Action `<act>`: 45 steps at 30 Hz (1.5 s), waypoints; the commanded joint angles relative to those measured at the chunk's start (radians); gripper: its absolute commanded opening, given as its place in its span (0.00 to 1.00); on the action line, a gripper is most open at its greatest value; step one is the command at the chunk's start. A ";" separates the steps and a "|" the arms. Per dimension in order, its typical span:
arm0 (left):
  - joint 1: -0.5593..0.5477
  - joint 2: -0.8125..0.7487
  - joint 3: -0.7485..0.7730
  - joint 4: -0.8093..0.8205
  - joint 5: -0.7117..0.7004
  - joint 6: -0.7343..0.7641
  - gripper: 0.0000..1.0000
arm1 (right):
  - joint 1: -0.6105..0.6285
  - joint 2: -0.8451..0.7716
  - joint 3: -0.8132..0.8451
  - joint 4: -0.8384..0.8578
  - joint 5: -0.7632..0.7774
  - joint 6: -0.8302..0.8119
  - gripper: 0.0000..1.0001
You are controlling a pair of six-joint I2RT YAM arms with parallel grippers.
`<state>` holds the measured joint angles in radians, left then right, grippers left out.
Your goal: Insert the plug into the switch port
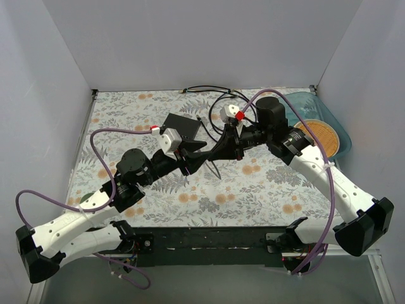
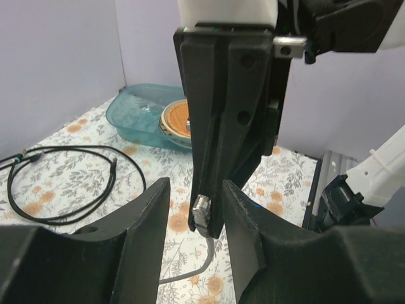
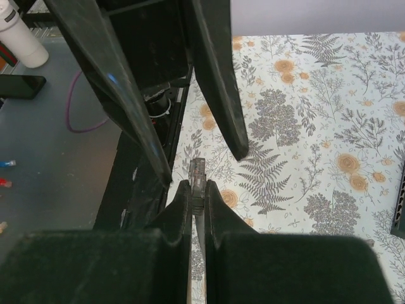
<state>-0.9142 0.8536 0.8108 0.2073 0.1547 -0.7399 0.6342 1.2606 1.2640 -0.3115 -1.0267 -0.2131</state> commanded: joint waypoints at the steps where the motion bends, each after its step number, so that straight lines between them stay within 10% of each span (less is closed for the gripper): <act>1: 0.011 0.033 0.005 -0.010 0.043 -0.003 0.38 | -0.005 -0.029 0.008 0.046 -0.049 0.020 0.01; 20: 0.014 0.061 -0.033 0.066 0.019 -0.039 0.00 | -0.005 -0.059 -0.023 0.071 -0.056 0.043 0.01; 29: 0.017 -0.008 -0.076 0.121 -0.171 -0.092 0.00 | -0.007 -0.112 -0.064 0.068 0.196 0.043 0.77; 45: 0.017 0.149 -0.036 -0.026 -0.348 -0.214 0.00 | -0.007 -0.151 -0.169 0.054 0.634 0.127 0.87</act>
<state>-0.8989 0.9119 0.7437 0.2920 -0.1558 -0.9051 0.6262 1.1072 1.1217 -0.2390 -0.5980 -0.1314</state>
